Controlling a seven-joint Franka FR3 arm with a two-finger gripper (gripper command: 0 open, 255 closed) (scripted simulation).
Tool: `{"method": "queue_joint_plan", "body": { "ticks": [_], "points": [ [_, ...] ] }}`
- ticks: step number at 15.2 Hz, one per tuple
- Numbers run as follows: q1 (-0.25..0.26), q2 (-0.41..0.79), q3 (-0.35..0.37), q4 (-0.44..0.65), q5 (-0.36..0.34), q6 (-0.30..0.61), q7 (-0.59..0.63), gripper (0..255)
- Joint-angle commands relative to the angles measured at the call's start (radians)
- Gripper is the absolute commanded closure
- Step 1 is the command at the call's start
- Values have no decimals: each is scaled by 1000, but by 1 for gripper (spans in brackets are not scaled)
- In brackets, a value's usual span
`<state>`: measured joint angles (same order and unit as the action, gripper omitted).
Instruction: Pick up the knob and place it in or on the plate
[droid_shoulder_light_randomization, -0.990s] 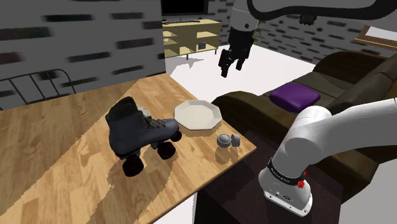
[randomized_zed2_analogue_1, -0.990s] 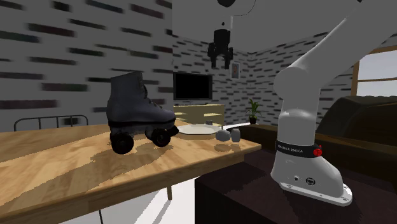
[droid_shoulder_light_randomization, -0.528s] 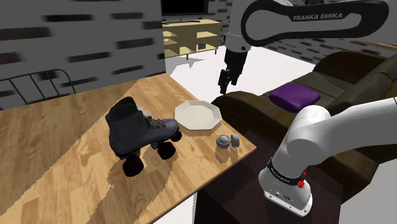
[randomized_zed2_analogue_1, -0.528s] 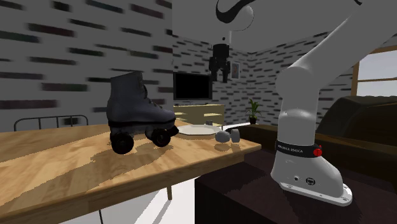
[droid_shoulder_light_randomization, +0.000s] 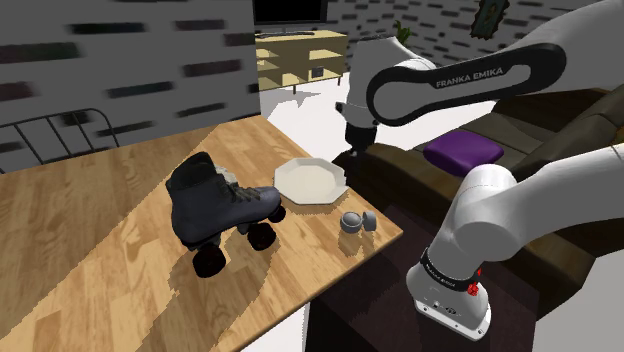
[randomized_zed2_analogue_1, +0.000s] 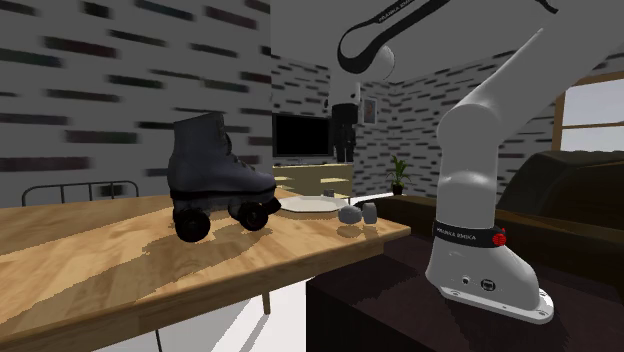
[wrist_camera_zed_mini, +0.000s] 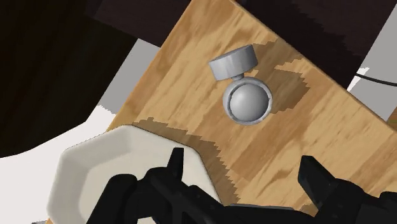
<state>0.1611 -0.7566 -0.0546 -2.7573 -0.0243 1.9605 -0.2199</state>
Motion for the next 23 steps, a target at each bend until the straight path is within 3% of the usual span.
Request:
{"method": "queue_joint_plan", "body": {
  "ticks": [1,8,15,23],
  "points": [
    [20,18,-15,-53,-4,53,-58,0],
    [92,126,-59,-200,-13,245,-235,0],
    [98,218,-65,-253,-11,390,-238,0],
    [98,227,-66,-257,-11,403,-239,0]
  ]
}}
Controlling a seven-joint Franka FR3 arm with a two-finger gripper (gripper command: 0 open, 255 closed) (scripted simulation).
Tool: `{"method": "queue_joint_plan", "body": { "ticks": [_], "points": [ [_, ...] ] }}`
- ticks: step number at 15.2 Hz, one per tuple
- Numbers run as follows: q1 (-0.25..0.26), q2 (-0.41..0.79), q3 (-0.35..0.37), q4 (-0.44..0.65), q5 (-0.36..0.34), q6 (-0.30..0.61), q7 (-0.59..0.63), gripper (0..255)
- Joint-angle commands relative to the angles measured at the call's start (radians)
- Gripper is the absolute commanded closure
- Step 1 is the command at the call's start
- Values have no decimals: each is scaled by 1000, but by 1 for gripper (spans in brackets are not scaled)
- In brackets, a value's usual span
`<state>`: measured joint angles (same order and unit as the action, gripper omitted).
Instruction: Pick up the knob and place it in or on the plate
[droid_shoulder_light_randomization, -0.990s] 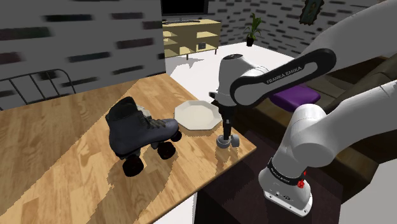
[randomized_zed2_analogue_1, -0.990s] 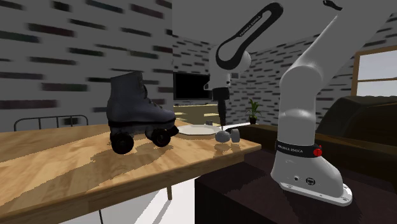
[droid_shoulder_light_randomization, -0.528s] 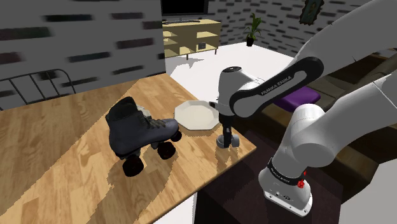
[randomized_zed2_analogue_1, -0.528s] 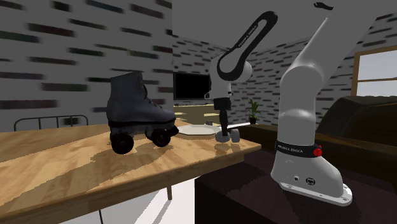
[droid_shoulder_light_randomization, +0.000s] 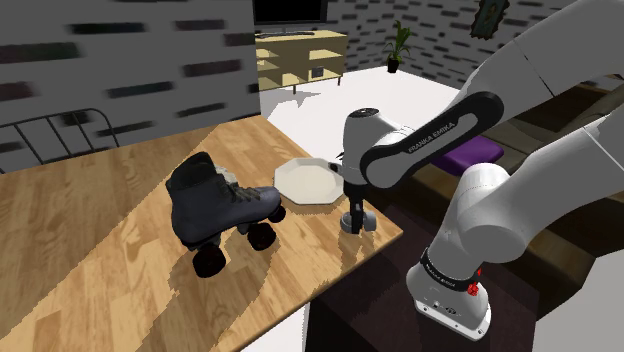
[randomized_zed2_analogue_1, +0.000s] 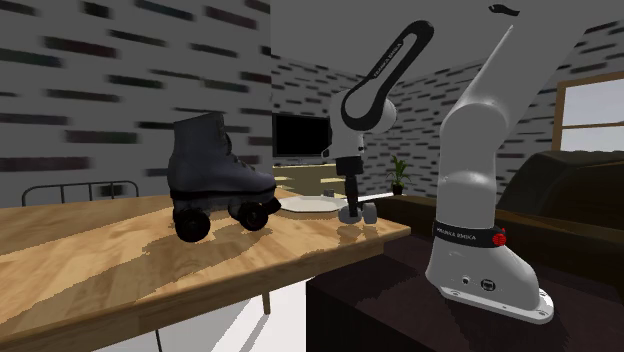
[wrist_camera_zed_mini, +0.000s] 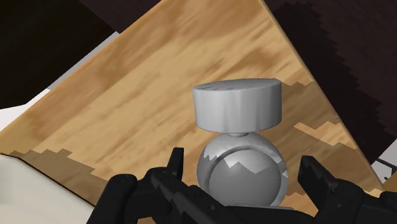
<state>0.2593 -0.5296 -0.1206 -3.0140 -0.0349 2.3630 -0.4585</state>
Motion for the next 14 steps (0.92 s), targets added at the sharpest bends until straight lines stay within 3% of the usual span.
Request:
{"method": "queue_joint_plan", "body": {
  "ticks": [1,10,14],
  "points": [
    [0,0,0,0,0,0,0,255],
    [0,0,0,0,0,0,0,255],
    [-3,-70,6,20,-1,-90,5,255]
  ]
}}
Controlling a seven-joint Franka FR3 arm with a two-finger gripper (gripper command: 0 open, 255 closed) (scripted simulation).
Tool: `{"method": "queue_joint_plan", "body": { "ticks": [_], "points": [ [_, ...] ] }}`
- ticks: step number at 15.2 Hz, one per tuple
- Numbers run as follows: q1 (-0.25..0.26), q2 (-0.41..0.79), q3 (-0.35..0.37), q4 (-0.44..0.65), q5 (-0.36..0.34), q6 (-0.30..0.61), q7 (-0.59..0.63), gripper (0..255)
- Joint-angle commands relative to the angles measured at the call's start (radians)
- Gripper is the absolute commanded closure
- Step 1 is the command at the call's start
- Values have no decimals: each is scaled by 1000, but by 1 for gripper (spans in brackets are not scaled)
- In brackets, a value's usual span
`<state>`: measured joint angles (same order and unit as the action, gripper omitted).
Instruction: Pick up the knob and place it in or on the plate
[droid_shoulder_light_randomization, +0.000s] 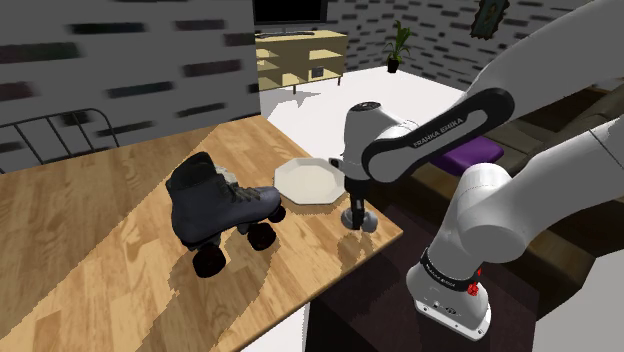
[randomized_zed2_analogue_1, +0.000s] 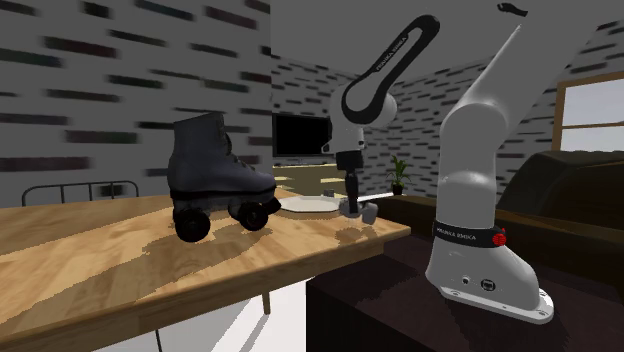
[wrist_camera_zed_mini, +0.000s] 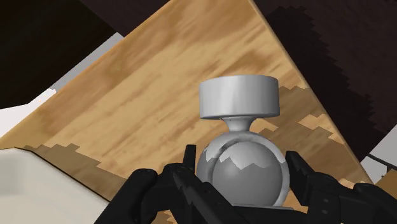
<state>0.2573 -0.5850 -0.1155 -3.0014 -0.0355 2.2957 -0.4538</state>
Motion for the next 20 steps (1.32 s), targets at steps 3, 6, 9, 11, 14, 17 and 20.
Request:
{"method": "queue_joint_plan", "body": {
  "ticks": [3,6,9,11,14,17,20],
  "points": [
    [-3,-60,4,27,-1,-87,3,255],
    [-4,-100,8,48,0,-149,5,255],
    [-5,-135,11,72,1,-208,8,255],
    [-5,-155,14,90,2,-245,9,255],
    [-10,-115,3,131,-4,-246,-4,255],
    [-21,28,-31,229,-18,-202,-44,255],
    [-25,159,-62,333,-20,-176,-83,255]
  ]
}}
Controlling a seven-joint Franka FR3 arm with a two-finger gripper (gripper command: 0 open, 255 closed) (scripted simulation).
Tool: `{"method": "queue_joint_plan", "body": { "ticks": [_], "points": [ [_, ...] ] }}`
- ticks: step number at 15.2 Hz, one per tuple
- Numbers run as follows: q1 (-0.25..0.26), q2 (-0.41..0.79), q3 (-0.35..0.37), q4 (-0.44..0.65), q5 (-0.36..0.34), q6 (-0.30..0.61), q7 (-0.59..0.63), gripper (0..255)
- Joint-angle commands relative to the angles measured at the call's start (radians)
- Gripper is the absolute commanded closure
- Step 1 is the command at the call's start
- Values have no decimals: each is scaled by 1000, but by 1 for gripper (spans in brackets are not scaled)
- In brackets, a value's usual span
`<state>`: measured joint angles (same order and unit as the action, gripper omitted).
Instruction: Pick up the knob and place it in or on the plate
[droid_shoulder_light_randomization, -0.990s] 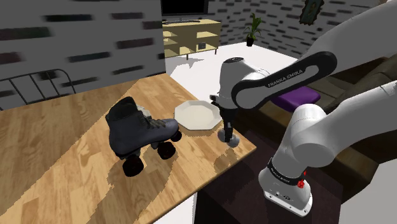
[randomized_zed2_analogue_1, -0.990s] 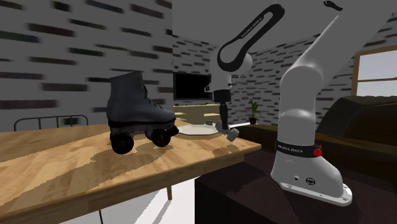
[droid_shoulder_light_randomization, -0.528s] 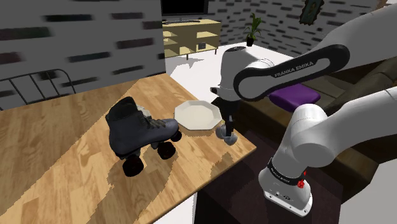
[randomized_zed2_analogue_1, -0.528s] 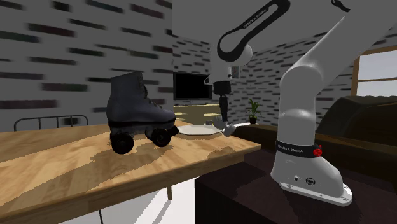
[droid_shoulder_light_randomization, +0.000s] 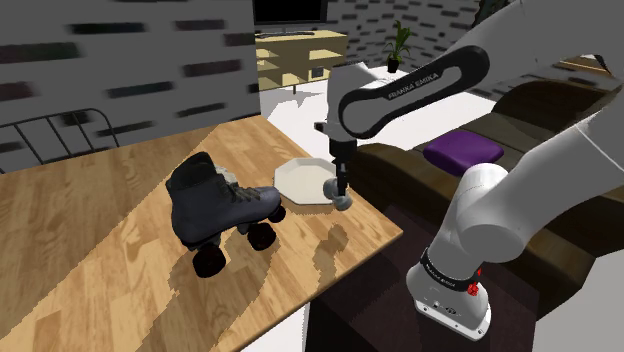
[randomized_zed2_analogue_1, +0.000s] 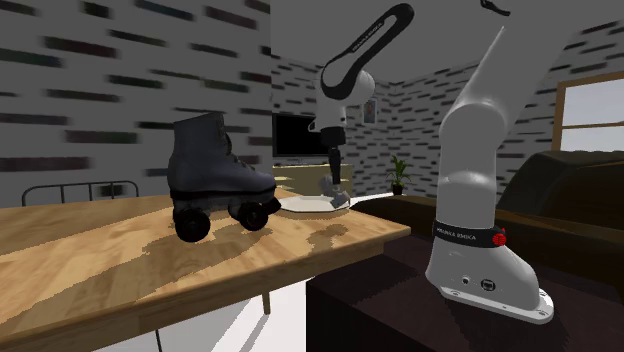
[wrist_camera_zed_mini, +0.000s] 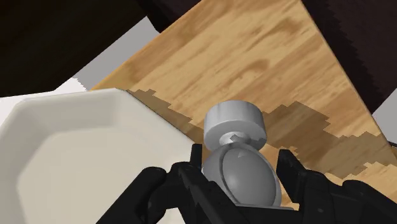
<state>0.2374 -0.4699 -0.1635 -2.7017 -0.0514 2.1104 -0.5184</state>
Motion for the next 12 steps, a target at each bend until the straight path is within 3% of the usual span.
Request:
{"method": "queue_joint_plan", "body": {
  "ticks": [1,10,12],
  "points": [
    [-6,85,-24,70,-2,15,-32,255],
    [-15,433,-89,429,55,-2,-158,255],
    [-25,536,-101,553,82,-27,-195,255]
  ]
}}
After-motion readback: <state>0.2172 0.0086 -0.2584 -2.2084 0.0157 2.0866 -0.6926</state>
